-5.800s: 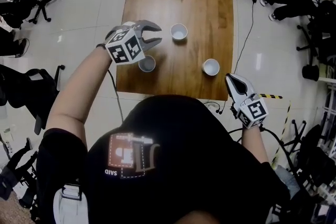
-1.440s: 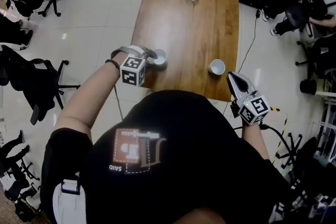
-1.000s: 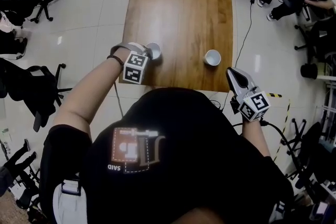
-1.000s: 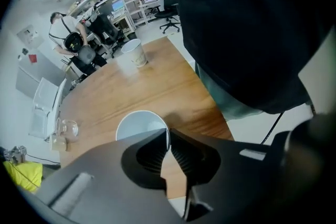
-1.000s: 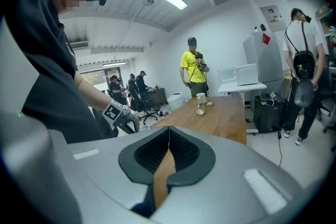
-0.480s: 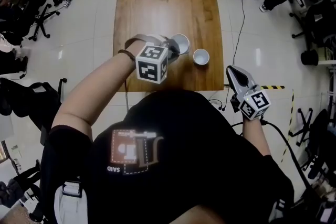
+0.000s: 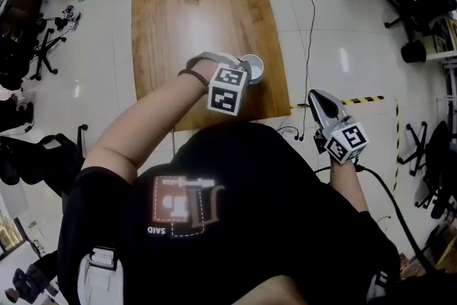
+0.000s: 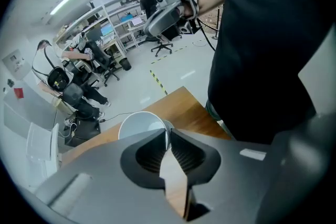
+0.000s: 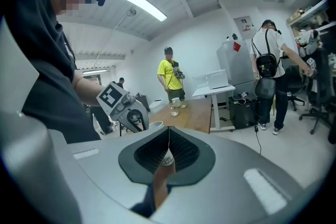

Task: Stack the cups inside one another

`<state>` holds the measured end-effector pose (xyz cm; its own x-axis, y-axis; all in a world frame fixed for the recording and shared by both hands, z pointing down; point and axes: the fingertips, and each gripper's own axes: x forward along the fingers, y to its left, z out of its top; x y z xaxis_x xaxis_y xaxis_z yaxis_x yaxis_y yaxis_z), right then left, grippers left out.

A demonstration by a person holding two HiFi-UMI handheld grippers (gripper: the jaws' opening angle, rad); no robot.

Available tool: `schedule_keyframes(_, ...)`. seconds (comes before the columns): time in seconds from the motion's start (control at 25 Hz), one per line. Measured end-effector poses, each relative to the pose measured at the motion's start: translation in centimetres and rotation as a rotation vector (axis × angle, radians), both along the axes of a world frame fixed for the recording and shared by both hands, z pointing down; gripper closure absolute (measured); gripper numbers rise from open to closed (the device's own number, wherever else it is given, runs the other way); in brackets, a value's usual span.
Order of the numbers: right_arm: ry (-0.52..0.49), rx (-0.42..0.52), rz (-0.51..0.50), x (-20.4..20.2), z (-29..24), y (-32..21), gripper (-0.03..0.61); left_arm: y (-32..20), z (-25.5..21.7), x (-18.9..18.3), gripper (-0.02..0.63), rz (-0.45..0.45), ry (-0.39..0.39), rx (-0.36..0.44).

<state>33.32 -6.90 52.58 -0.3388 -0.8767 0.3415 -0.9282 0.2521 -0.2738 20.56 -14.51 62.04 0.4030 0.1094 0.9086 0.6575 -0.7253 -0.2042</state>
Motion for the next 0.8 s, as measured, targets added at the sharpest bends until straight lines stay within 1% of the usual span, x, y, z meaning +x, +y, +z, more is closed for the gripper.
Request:
schedule_keyframes(0.08,-0.001,-0.007,0.008,0.4,0.2,0.4,0.561,0.1,1.6,0.1,0.584,0.021,-0.043,0.012)
schedule_keyframes(0.16,-0.002,-0.009,0.013,0.6,0.4,0.7,0.561,0.1,2.8,0.2,0.523,0.029,-0.071,0.020)
schedule_keyframes(0.2,-0.003,-0.008,0.014,0.6,0.5,0.7,0.561,0.1,2.9,0.2,0.506,0.020,-0.066,0.017)
schedule_keyframes(0.24,-0.003,-0.007,0.014,0.6,0.4,0.7,0.561,0.0,2.5,0.4,0.491,-0.002,-0.044,0.008)
schedule_keyframes(0.28,-0.002,-0.003,0.011,0.6,0.3,0.5,0.561,-0.3,1.5,0.5,0.483,-0.038,-0.005,-0.007)
schedule_keyframes(0.36,0.003,0.009,0.000,0.3,-0.1,-0.1,0.561,-1.5,-1.6,0.6,0.479,-0.145,0.119,-0.059)
schedule_keyframes(0.44,0.007,0.025,-0.016,-0.2,-0.7,-1.0,0.561,-3.4,-5.4,-0.4,0.479,-0.292,0.268,-0.137)
schedule_keyframes(0.48,0.009,0.035,-0.027,-0.5,-1.1,-1.5,0.561,-4.4,-7.2,-1.5,0.479,-0.376,0.342,-0.181)
schedule_keyframes(0.56,0.013,0.056,-0.058,-1.5,-1.9,-2.8,0.561,-6.6,-10.5,-4.6,0.480,-0.544,0.488,-0.267)
schedule_keyframes(0.64,0.018,0.077,-0.096,-2.7,-2.7,-4.3,0.561,-8.6,-13.0,-8.4,0.502,-0.699,0.622,-0.335)
schedule_keyframes(0.72,0.022,0.092,-0.136,-4.2,-3.3,-5.9,0.561,-10.3,-14.2,-12.7,0.528,-0.838,0.728,-0.387)
schedule_keyframes(0.8,0.022,0.105,-0.173,-5.8,-3.8,-7.3,0.561,-11.3,-14.4,-17.0,0.554,-0.970,0.822,-0.447)
